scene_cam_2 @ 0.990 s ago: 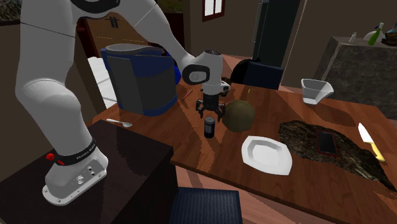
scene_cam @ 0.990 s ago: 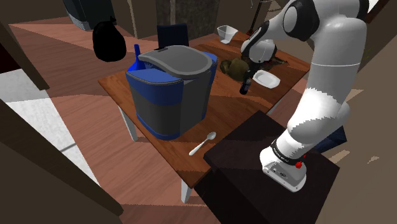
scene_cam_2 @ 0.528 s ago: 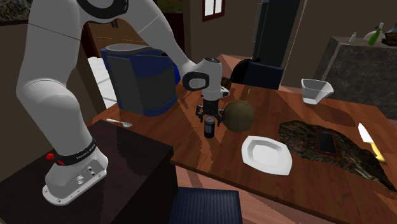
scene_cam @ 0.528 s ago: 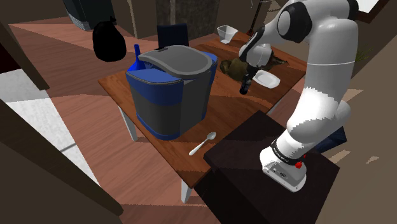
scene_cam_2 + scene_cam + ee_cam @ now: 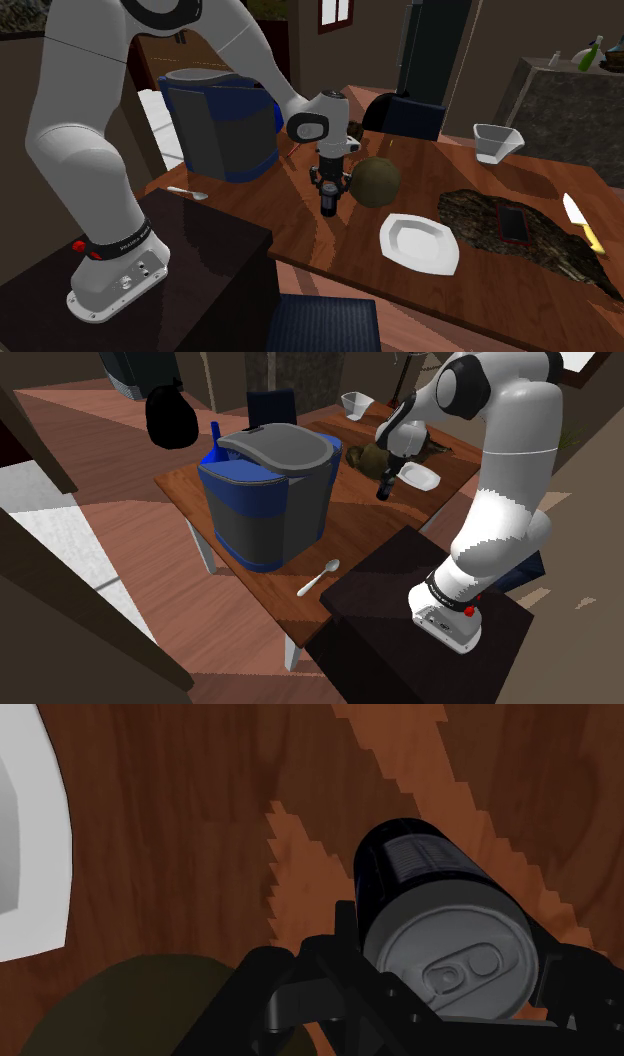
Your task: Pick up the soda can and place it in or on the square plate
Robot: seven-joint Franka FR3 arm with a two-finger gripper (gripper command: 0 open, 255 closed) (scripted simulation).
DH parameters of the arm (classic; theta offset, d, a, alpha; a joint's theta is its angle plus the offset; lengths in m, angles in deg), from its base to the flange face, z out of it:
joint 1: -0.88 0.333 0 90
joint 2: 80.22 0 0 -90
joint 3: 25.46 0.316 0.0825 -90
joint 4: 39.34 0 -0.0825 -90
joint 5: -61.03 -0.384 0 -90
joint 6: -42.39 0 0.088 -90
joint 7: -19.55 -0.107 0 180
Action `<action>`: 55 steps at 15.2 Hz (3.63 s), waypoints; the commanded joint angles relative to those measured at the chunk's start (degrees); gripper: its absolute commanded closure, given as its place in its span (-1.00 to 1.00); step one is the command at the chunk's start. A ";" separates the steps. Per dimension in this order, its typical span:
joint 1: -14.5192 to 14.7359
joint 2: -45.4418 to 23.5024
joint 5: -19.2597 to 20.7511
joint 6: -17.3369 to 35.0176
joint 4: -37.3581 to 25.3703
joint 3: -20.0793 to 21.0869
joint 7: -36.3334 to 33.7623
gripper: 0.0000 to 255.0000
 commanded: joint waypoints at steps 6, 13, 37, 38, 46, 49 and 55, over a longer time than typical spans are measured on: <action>-0.01 -0.06 0.00 0.03 -0.01 -0.02 -0.04 1.00; 1.38 3.21 2.30 -2.61 0.45 -1.90 -1.54 1.00; -11.70 -5.22 1.89 -21.75 -25.98 -4.58 7.86 1.00; -13.16 -6.82 1.50 -23.04 -28.79 -4.39 8.58 1.00; -26.51 -23.15 -1.00 -36.60 -59.22 -2.30 11.64 1.00; -31.43 -30.17 -1.41 -42.53 -73.03 -1.30 11.02 1.00; -31.06 -31.53 -1.85 -39.03 -70.71 -0.96 11.47 1.00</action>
